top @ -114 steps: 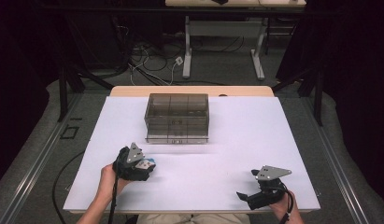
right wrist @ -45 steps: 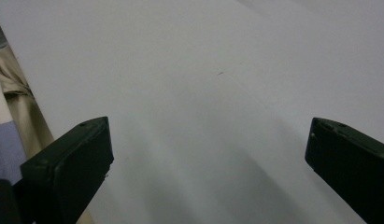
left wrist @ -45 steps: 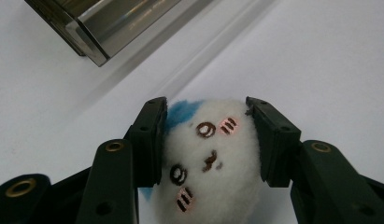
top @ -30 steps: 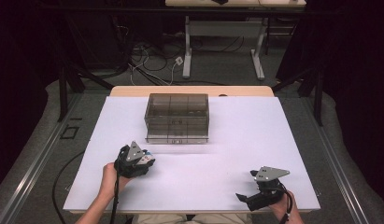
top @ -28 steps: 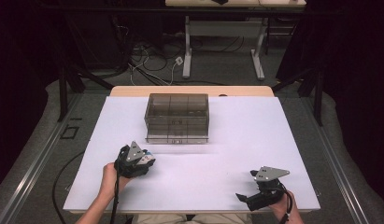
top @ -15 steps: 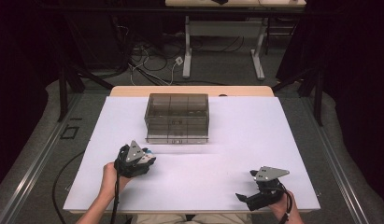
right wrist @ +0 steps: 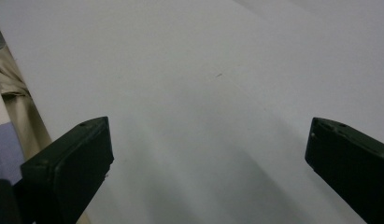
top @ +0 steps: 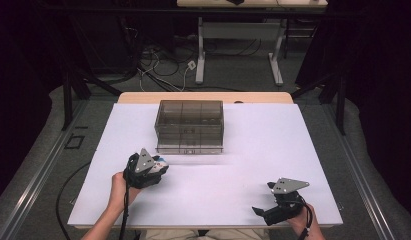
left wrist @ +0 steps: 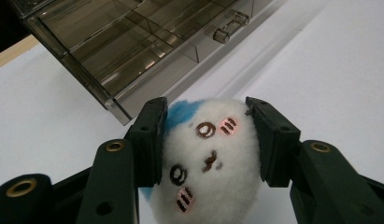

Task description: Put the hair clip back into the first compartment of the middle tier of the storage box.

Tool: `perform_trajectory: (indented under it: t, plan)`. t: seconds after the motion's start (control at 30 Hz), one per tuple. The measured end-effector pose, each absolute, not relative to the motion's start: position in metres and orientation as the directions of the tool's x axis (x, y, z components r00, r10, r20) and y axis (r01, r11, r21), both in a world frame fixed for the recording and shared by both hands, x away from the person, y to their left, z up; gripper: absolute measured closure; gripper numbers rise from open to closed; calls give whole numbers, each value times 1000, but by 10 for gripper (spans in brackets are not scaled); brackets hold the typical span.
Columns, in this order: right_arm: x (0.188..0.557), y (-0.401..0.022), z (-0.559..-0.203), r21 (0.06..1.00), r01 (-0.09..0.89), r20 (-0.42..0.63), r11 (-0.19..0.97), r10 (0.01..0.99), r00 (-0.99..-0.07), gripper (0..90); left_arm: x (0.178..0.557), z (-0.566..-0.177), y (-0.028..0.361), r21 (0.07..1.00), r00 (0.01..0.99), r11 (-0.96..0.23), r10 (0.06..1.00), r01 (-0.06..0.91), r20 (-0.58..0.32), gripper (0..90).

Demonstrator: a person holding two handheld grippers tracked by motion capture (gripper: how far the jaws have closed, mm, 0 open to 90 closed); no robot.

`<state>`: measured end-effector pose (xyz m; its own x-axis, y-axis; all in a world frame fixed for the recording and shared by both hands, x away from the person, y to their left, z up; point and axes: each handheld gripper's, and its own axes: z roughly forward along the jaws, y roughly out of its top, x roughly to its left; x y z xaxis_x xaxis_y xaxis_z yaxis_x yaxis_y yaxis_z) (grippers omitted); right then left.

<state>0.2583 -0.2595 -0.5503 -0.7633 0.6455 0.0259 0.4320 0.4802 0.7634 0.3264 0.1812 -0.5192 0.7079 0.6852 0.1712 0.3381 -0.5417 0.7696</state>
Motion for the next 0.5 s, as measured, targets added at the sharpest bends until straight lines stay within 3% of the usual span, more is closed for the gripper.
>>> perform_trajectory:
  t: [0.5]
  plan:
    - [258, -260, -550, 765, 428, 21, 482, 645, -764, 5, 332, -508, 175, 799, 708, -519, 684, 304, 175, 512]
